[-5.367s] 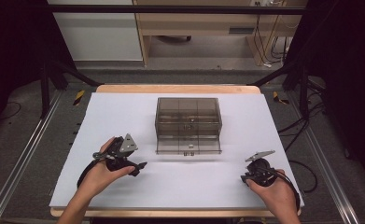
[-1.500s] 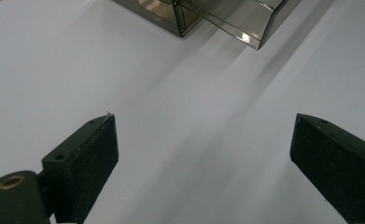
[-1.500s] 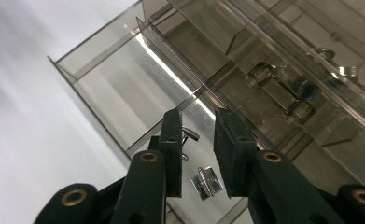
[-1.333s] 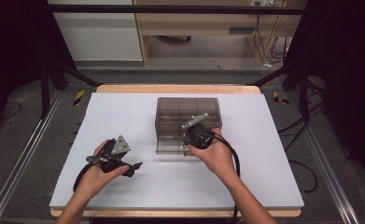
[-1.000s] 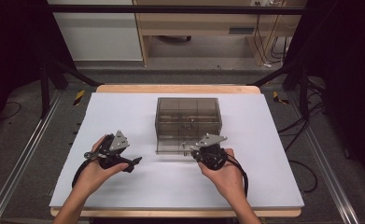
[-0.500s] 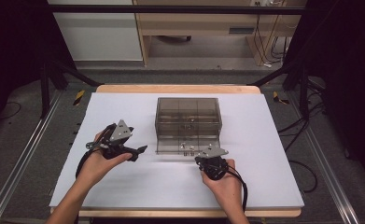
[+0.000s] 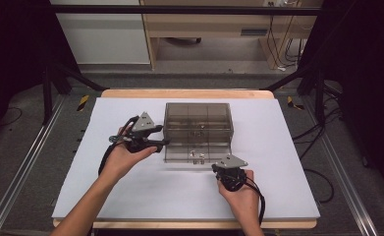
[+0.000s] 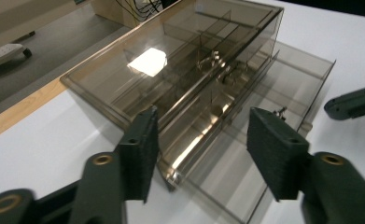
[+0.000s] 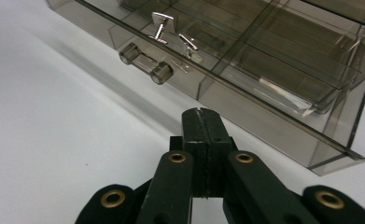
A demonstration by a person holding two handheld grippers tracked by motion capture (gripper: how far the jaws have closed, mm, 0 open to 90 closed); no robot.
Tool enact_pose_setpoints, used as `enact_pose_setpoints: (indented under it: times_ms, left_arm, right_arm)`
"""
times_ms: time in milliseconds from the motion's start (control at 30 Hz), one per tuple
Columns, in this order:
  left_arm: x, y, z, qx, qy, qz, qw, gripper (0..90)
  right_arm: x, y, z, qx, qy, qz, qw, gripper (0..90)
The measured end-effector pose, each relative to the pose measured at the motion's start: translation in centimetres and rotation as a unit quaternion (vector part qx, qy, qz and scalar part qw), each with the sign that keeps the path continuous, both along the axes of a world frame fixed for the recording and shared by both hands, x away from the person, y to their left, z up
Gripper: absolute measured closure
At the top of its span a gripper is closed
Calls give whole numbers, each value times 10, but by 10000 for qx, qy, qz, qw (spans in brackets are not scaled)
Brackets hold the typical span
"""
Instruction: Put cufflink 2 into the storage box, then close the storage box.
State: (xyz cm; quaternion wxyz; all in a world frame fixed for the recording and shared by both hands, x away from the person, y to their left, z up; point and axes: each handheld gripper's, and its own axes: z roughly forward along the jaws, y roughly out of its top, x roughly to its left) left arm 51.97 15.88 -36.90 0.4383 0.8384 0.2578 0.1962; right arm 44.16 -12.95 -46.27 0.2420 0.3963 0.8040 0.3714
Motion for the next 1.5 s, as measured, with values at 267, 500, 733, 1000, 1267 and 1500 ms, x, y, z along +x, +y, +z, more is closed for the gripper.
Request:
enact_pose_setpoints:
  times_ms: [267,500,733,1000,1267,1500]
  left_arm:
    - [16,-14,1,-171,78,176,9997,858]
    - [30,-27,-9,-173,18,420,9990,900]
    - [35,-36,-17,-193,-6,474,9987,899]
    - [38,-40,-25,-168,101,507,9985,898]
    - [41,-39,-27,-324,198,529,9979,899]
    - [41,-40,-28,-298,158,541,9980,899]
  right_arm:
    - [1,-3,-3,68,-4,-55,10000,900]
    - [1,-4,-4,137,-38,-76,9999,900]
    - [2,-5,-5,183,-69,-74,9998,900]
    - [4,-5,-6,205,-90,-11,9997,900]
    - [7,-6,-6,253,-98,-10,9996,900]
    - [10,-3,-7,305,-112,20,9995,900]
